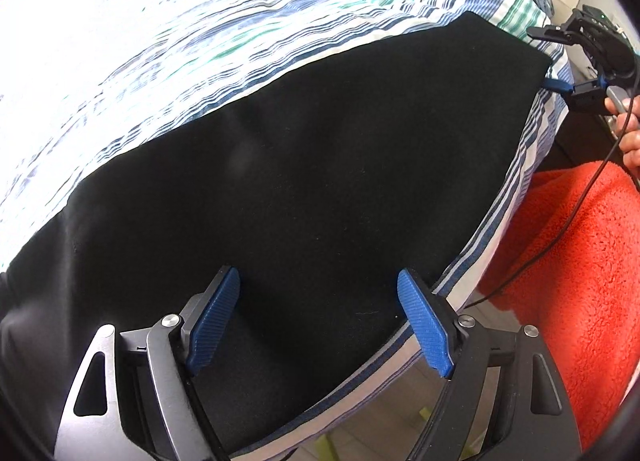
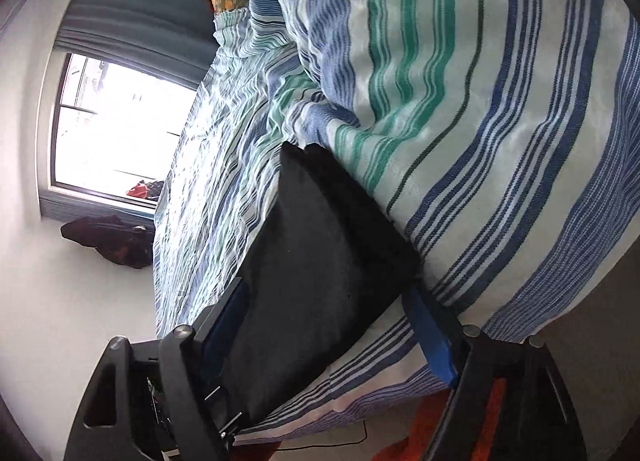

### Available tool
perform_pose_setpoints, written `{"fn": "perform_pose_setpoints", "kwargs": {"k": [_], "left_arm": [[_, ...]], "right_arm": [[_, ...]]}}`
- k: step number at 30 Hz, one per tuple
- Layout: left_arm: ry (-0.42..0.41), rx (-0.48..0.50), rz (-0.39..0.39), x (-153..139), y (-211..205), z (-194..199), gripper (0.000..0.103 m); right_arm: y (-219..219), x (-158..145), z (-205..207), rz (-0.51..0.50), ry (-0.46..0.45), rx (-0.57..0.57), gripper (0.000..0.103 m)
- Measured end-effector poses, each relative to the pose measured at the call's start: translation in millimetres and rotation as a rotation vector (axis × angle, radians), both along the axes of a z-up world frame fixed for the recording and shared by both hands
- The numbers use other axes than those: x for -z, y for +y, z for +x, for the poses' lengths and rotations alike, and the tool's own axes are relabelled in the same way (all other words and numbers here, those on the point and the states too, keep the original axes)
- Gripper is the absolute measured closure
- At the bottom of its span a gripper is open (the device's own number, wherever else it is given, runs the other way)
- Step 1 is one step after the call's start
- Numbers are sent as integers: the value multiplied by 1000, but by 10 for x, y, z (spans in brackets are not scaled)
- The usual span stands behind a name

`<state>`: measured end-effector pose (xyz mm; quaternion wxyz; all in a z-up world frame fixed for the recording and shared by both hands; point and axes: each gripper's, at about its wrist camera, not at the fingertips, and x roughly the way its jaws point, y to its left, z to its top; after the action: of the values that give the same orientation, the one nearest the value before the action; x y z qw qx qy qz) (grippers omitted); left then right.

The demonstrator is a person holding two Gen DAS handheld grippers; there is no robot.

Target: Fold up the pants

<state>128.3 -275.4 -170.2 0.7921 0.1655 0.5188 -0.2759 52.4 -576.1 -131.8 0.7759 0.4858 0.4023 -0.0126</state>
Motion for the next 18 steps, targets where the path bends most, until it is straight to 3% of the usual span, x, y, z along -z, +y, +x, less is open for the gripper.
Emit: {"fn": "perform_pose_setpoints", "kwargs": {"k": [5,8,9,10,11,15,18], "left_arm": [[-2,-4,-3,18,1,-5,19],[-3,-3,-6,22,4,-6,19],[-3,-3,-7,24,8,-6,19],[-2,-4,-9,23,8,-12,19],[-3,-6,-8,29,7,-13,19],[-10,-13,-16,41,11,-29,18],[-14,-14,-14,62,-4,-45,17]], "right_arm": [[-7,97,69,-58,95,9,34],[-14,166,111,-31,71,1,35],[-11,142,103,-43,56,-5,42],[6,110,104,-57,38,-16,79],[27,79,101,-72,27,-23,93],[102,16,135,-153,49,-61,93],[114,109,213,-164,110,-76,84]]}}
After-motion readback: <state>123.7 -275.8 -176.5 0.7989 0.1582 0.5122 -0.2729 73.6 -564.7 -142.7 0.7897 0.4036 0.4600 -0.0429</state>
